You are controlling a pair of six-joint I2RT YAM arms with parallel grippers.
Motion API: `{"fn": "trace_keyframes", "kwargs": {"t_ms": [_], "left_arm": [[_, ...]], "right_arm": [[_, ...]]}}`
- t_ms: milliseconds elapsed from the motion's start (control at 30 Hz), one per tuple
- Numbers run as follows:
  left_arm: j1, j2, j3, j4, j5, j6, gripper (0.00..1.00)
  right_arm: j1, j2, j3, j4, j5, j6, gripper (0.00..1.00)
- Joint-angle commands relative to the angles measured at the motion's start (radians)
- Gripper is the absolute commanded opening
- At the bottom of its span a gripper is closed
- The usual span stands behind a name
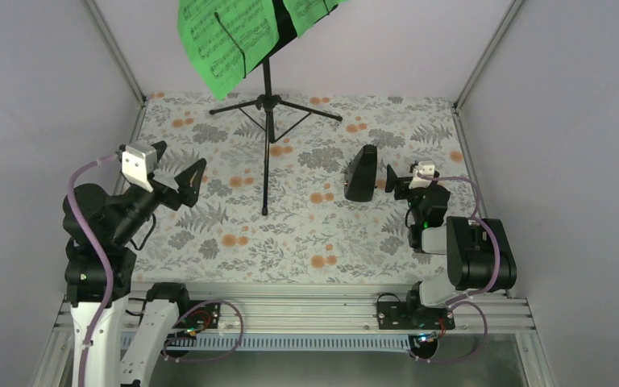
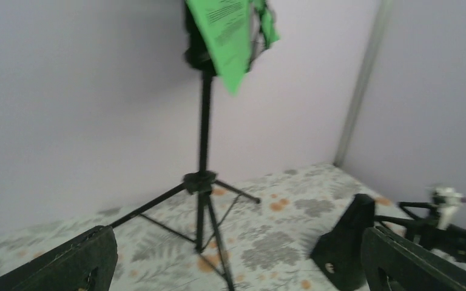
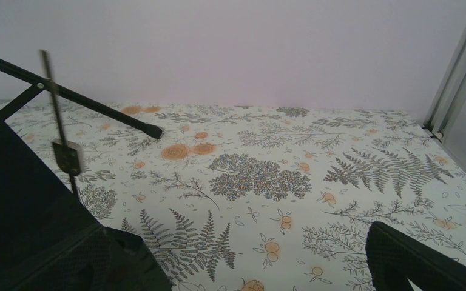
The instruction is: Pack up the instrument practice props
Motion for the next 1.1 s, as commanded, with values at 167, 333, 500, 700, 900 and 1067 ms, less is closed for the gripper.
{"fn": "trace_keyframes", "kwargs": {"t_ms": [167,333,500,700,900,1067], "left_arm": [[-0.001,0.047,-0.016,0.089,0.249,-0.087,0.99],[-0.003,0.068,-0.001,0.084,0.297,-0.095,1.00],[-0.043,0.092,-0.068,0.187,0.326,-0.149,0.99],[-0.315,0.205,-0.049,0.197,0.087,-0.105,0.96],[-1.022,0.513,0.071,0.196,-0.571,0.030,1.00],[-1.036,0.701,0.152,0.291,-0.567,0.056,1.00]], "right_arm": [[0.006,0.011,0.013,0.047,0.000,0.000,1.00],[0.007,0.010,0.012,0.047,0.000,0.001,1.00],[0.006,0.010,0.013,0.047,0.000,0.001,1.00],[0.007,0.010,0.012,0.047,0.001,0.000,1.00],[0.006,0.010,0.012,0.047,-0.001,0.000,1.00],[0.005,0.010,0.012,0.047,-0.001,0.001,1.00]]}}
